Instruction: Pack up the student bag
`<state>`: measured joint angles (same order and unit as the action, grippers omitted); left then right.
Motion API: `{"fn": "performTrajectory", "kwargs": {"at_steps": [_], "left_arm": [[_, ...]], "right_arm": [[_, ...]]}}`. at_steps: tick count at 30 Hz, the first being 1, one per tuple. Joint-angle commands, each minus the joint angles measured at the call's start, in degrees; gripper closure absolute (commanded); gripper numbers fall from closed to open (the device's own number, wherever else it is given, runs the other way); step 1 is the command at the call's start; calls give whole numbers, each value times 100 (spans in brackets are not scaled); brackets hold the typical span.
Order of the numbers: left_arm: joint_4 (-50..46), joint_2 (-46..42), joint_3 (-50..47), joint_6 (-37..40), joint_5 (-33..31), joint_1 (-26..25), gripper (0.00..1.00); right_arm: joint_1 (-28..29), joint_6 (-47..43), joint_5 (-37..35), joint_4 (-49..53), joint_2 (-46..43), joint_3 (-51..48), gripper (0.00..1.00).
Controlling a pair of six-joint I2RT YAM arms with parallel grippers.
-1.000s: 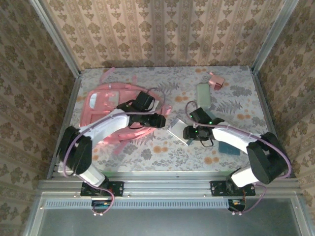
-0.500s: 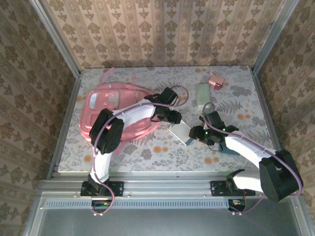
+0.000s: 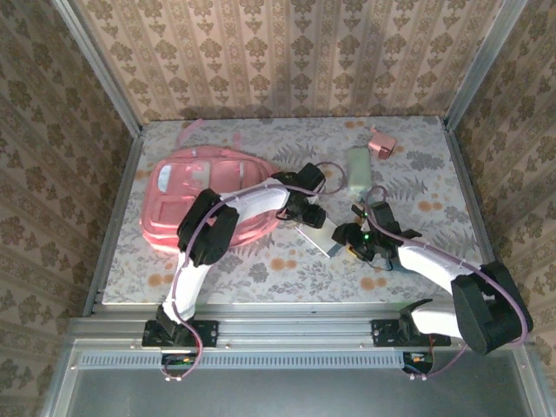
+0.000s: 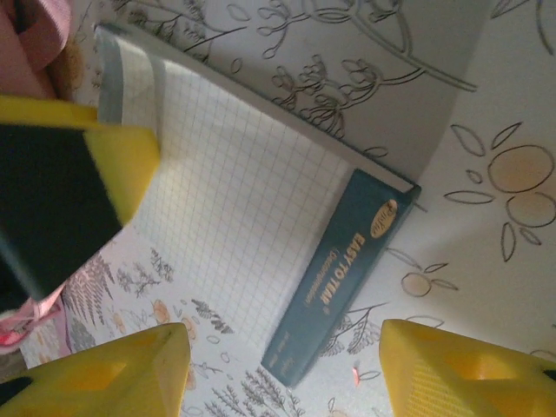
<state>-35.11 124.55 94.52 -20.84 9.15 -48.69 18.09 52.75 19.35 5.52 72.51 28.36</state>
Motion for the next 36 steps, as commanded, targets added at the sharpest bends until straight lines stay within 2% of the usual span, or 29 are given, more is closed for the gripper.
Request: {"fn": "performTrajectory", "kwargs": {"at_steps": [1, 10, 15, 23, 26, 31, 36], "left_arm": [[15, -78, -195, -134, 251, -18, 42], [431, -424, -835, -507, 688, -5, 41], [783, -450, -1058, -768, 1120, -27, 43], [872, -423, -1076, -826, 1291, -61, 46], [874, -439, -1110, -826, 1283, -62, 47], [994, -731, -1327, -950, 1381, 76, 46], [1673, -1421, -2033, -1475, 1994, 587, 42]], "right_arm": [[-128, 132, 236, -252, 167, -111, 39], [-529, -90, 439, -461, 551, -229, 39], [-570, 9, 1145, -1248, 1073, -207, 40], [-588, 307, 1870, -2520, 1395, -292, 46], [-602, 198, 1711, -2312, 1163, -270, 52], [-607, -52, 1349, -1707, 781, -208, 83], [-608, -170, 1194, -1265, 78, -183, 93]]}}
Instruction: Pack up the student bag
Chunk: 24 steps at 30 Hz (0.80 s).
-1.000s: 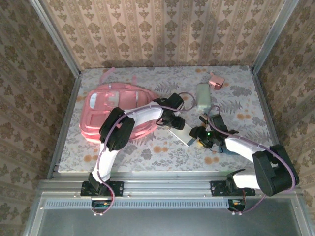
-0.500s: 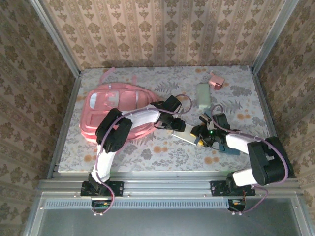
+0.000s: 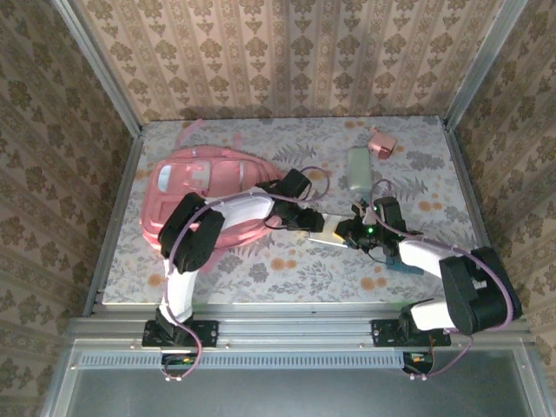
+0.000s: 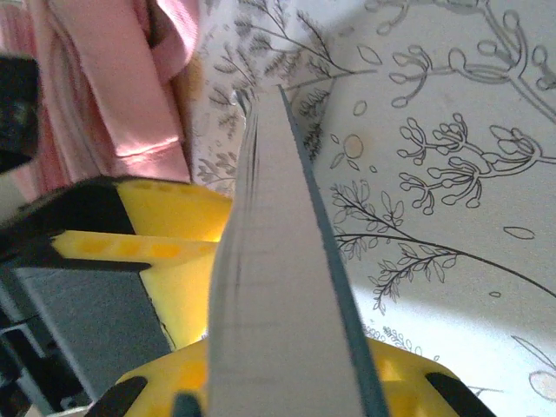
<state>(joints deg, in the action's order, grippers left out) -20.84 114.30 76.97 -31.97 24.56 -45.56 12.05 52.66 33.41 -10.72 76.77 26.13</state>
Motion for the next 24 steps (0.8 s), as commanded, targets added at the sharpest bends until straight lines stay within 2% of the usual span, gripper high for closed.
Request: {"fn": "performTrajectory", "kwargs": {"at_steps": [1, 5, 7, 12, 17, 24], "left_arm": [[322, -569, -381, -405, 546, 366, 41], [390, -1175, -577, -452, 942, 596, 36], [737, -1495, -755, -590, 1500, 704, 31], [1440, -2213, -1114, -1001, 2151, 920, 26], [1227, -2604, -1027, -772, 2394, 1017, 25], [1036, -2990, -1193, -615, 2681, 1361, 24]], "right_arm": [[-9, -176, -192, 422, -525, 59, 95], [-2, -137, 82, 436, -1164, 168, 99], [-3, -75, 289, 382, -1464, 259, 100], [59, 135, 779, 26, -1928, 474, 100], [141, 514, 1219, -535, -2039, 736, 100], [665, 709, 1414, -901, -2169, 996, 99]]}}
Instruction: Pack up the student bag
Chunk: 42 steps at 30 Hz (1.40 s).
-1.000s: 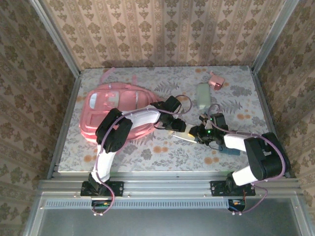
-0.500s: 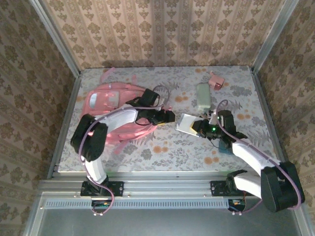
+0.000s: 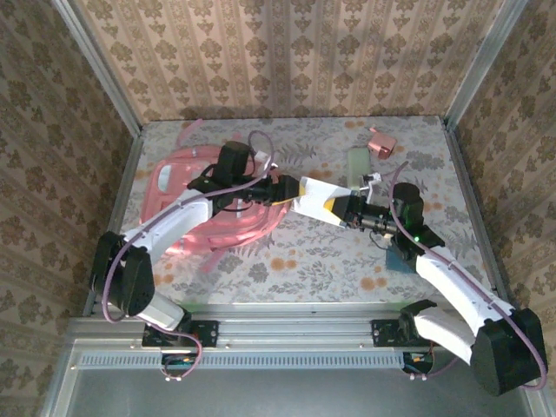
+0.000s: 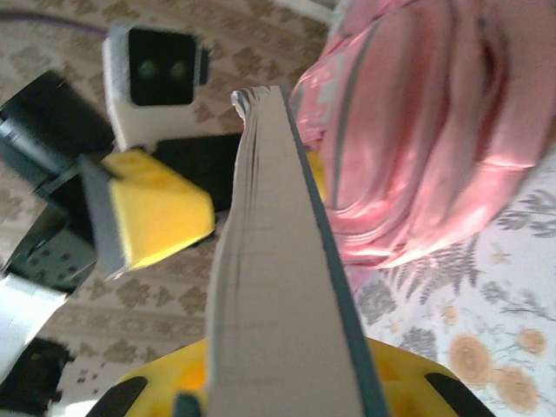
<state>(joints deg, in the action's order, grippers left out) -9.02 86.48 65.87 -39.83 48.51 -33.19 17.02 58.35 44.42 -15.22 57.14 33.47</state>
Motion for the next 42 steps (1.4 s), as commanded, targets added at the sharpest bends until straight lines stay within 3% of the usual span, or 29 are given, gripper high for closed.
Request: {"fn": "performTrajectory", "kwargs": {"at_steps": [1, 6, 13, 16, 22, 25, 27, 30, 31, 36, 42], "left_arm": [[-154, -246, -104, 180, 319, 153, 24], [443, -414, -350, -93, 724, 172, 28], [2226, -542, -839, -1092, 1276, 44, 38], [2551, -595, -901, -1218, 1344, -76, 46], [3112, -693, -1013, -1457, 1513, -96, 74], [3259, -769, -1074, -1494, 1563, -44, 95], [3528, -816, -1153, -1673, 1599, 33, 100], [4134, -887, -1353, -2070, 1565, 174, 100], [4319, -891, -1404, -2204, 1566, 209, 100], [4890, -913, -1594, -2573, 1521, 347, 100], [5146, -922, -1635, -2696, 1525, 348, 100]], "right_arm": [[232, 134, 308, -446, -227, 286, 99], [337, 188, 305, -512, -300, 363, 99], [343, 202, 251, -527, -248, 419, 100], [339, 189, 217, -523, -217, 423, 100], [333, 67, 188, -315, -202, 485, 100], [328, -50, 163, -159, -254, 518, 99], [294, -121, 110, -25, -305, 520, 87], [268, -103, 21, -12, -382, 480, 52], [268, -68, -26, -54, -428, 461, 46], [252, -40, -837, -188, -1225, 220, 28], [250, 69, -463, -605, -1063, 113, 27]]}}
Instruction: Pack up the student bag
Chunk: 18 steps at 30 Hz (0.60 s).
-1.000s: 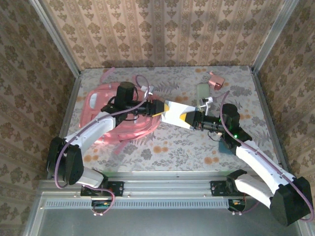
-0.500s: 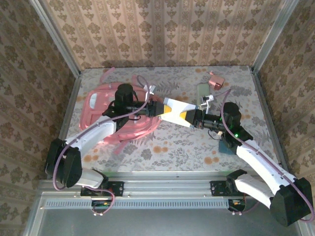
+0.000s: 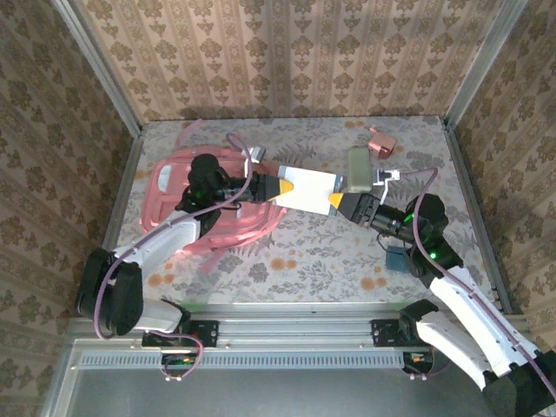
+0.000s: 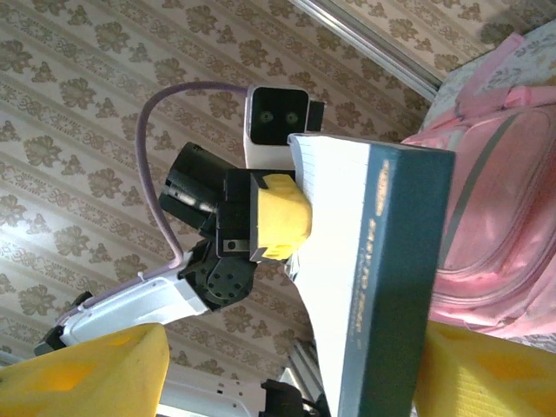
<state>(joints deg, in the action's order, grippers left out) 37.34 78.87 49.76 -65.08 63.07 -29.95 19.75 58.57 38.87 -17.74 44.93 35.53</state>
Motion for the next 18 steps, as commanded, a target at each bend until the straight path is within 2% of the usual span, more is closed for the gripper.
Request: {"fn": "performTrajectory", "kwargs": {"at_steps": [1, 5, 12, 18], "left_arm": [[536, -161, -19, -180, 74, 32, 100], [741, -122, -8, -308, 115, 34, 100], [898, -65, -63, -405, 187, -9, 100], [454, -13, -21, -50, 196, -179, 100]], "right_arm": [[-21, 158, 165, -513, 241, -126, 27], [-20, 384, 252, -858, 417, -196, 29], [-24, 504, 276, -1030, 626, -173, 38], [6, 552, 251, -1103, 742, -204, 52]]}}
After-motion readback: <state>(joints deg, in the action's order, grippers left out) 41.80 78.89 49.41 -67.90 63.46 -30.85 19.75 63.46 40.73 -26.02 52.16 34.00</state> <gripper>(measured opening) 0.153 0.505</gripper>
